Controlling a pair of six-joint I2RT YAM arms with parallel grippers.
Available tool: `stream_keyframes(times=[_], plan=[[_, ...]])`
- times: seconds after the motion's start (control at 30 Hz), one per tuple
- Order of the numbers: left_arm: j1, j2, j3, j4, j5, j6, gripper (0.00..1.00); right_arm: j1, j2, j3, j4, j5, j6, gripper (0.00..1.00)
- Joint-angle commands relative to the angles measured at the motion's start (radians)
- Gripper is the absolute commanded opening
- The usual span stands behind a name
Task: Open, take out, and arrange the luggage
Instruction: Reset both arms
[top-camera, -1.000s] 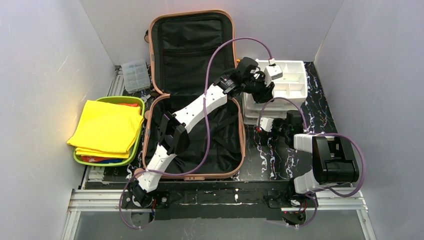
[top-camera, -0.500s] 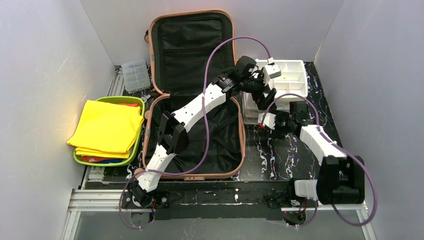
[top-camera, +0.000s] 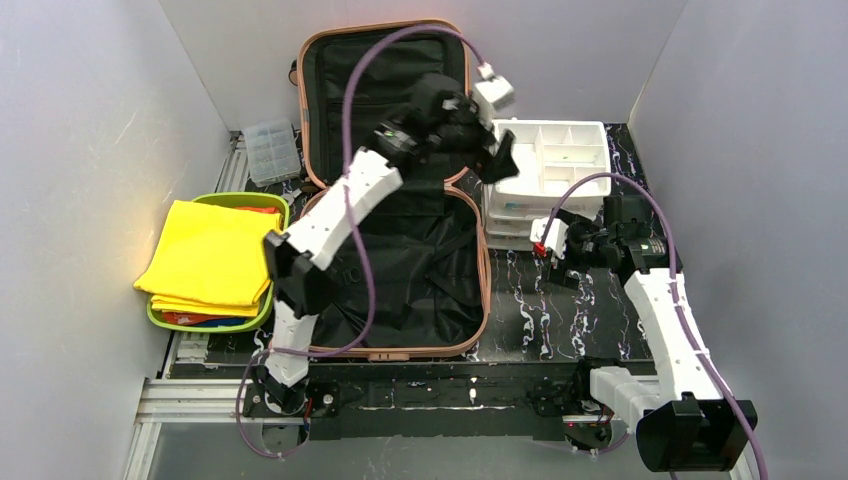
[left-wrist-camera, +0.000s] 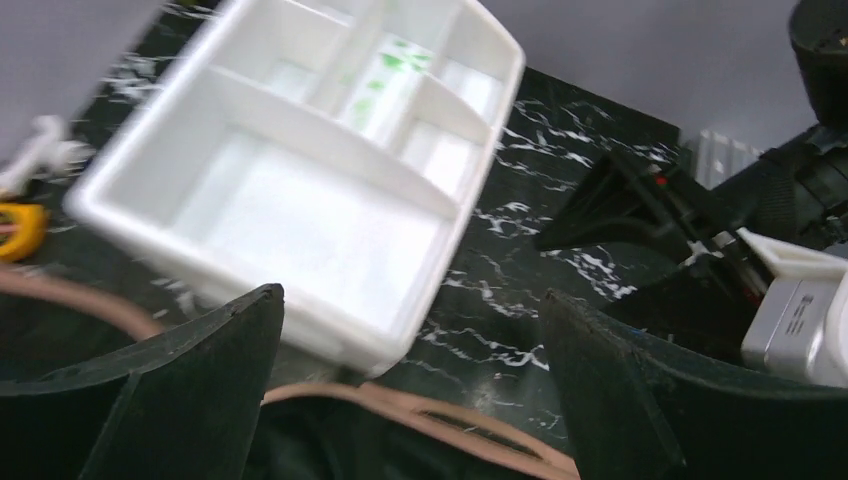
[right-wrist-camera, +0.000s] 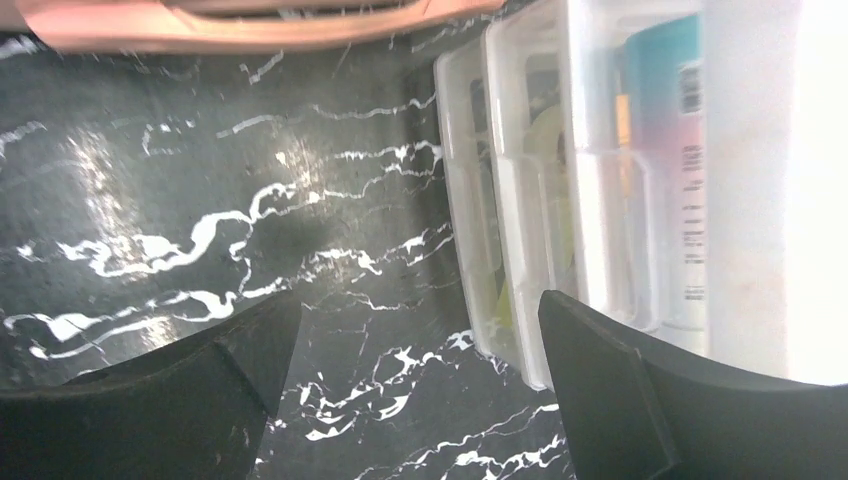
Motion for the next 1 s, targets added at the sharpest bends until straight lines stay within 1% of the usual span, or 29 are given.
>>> stream_keyframes(times=[0.0,0.07,0.13,0.2,0.27,0.33,0.37,0.4,0.43,0.47,0.5,0.53,0.6,0.67,0.73,0.83,0.9,0.97], plan=[[0.068,-0.246,-0.065,-0.087,-0.132,0.023,0.98,0.002,-0.024,0.089,-0.071,-0.121,0.164,0.98],[0.086,-0.345,-0.166,-0.138,-0.167,0.074,0.98,0.002,-0.02,0.111,-0.02,-0.123,0.288,0.98],[0.1,-0.459,-0.314,-0.17,-0.232,0.129,0.98,0.002,-0.013,0.13,0.018,-0.12,0.387,0.99],[0.123,-0.582,-0.478,-0.178,-0.305,0.167,0.98,0.002,-0.005,0.151,0.03,-0.126,0.436,0.98],[0.168,-0.692,-0.604,-0.214,-0.36,0.166,0.98,0.002,-0.003,0.167,0.047,-0.126,0.478,0.98],[0.245,-0.769,-0.729,-0.245,-0.376,0.14,0.98,0.002,-0.013,0.168,0.113,-0.096,0.559,0.98],[0.296,-0.81,-0.791,-0.245,-0.356,0.129,0.98,0.002,-0.025,0.165,0.16,-0.074,0.614,0.98],[0.364,-0.854,-0.86,-0.235,-0.309,0.126,0.98,0.002,-0.03,0.163,0.208,-0.047,0.675,0.98],[0.456,-0.899,-0.92,-0.219,-0.232,0.132,0.98,0.002,-0.029,0.17,0.257,-0.004,0.746,0.98],[0.495,-0.942,-0.969,-0.205,-0.198,0.143,0.98,0.002,-0.025,0.179,0.284,0.016,0.806,0.98],[0.542,-0.977,-1.006,-0.201,-0.201,0.157,0.98,0.002,-0.022,0.189,0.31,0.047,0.875,0.98],[0.583,-0.998,-1.028,-0.207,-0.232,0.165,0.98,0.002,-0.024,0.197,0.333,0.096,0.945,0.98],[0.616,-1.023,-1.057,-0.233,-0.304,0.183,0.98,0.002,-0.027,0.223,0.335,0.158,1.03,0.98],[0.656,-1.065,-1.124,-0.247,-0.321,0.209,0.98,0.002,-0.029,0.273,0.289,0.238,1.059,0.98],[0.705,-1.111,-1.184,-0.261,-0.286,0.216,0.98,0.002,-0.043,0.327,0.233,0.357,1.063,0.98],[0.733,-1.15,-1.25,-0.293,-0.25,0.195,0.98,0.002,-0.082,0.379,0.111,0.474,0.993,0.98],[0.733,-1.175,-1.276,-0.323,-0.193,0.205,0.98,0.002,-0.115,0.39,0.038,0.5,0.953,0.98],[0.733,-1.208,-1.292,-0.348,-0.129,0.231,0.98,0.002,-0.163,0.368,-0.019,0.454,0.901,0.98]])
